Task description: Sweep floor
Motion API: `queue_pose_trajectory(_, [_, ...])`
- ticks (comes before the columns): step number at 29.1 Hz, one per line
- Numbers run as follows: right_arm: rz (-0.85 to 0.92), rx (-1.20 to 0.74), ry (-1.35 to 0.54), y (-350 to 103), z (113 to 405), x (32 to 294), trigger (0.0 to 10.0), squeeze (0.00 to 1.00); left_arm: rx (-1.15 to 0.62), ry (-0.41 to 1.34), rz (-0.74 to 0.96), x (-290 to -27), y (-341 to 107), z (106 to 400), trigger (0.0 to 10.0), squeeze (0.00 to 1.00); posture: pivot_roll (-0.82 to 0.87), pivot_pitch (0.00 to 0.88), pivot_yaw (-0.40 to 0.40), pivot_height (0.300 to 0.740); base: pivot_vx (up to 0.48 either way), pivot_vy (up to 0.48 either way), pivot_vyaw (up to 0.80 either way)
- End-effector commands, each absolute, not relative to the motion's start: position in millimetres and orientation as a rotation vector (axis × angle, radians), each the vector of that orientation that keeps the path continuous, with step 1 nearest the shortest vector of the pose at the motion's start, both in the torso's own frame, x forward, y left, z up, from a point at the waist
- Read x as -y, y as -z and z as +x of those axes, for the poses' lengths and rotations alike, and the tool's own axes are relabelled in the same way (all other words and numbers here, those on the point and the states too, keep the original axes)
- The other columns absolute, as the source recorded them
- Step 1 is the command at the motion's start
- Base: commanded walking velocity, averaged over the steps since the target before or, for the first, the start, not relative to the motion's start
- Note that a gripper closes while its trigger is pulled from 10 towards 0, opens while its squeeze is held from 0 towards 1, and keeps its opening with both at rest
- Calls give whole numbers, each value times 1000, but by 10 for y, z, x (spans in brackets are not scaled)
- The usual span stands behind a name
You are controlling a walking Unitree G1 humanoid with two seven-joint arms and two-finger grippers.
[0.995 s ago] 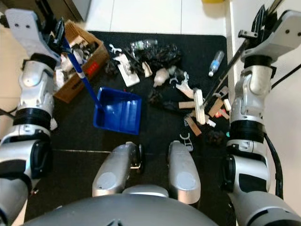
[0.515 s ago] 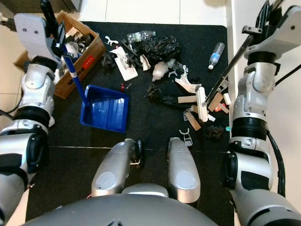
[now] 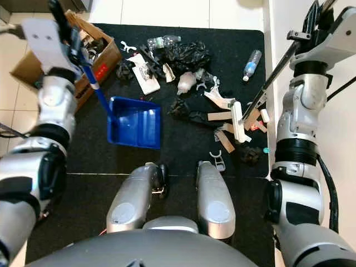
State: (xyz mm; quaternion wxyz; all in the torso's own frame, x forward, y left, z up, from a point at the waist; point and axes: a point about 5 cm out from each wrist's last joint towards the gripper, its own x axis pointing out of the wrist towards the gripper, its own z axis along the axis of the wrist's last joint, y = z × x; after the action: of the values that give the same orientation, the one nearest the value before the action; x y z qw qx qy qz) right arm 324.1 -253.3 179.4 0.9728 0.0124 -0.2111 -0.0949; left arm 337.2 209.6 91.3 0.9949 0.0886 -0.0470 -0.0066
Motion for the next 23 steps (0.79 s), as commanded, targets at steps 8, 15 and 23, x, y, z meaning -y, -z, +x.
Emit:
queue_pose_trajectory(8, [28, 451, 209, -1791, 3194, 2576, 10000, 0, -13, 93, 186, -2094, -514, 3049, 10000, 0, -25, 179, 22, 740, 0, 0, 0])
queue_pose_trajectory(15, [35, 447, 210, -1768, 3196, 2563, 10000, 0, -46, 112, 240, -2274, -457, 2897, 10000, 0, -1, 171, 43, 740, 0, 0, 0])
queue_pose_trajectory(23, [33, 442, 217, -1755, 3187, 2574, 10000, 0, -129, 130, 305, -2435, -435, 2802, 10000, 0, 11, 169, 55, 740, 0, 0, 0])
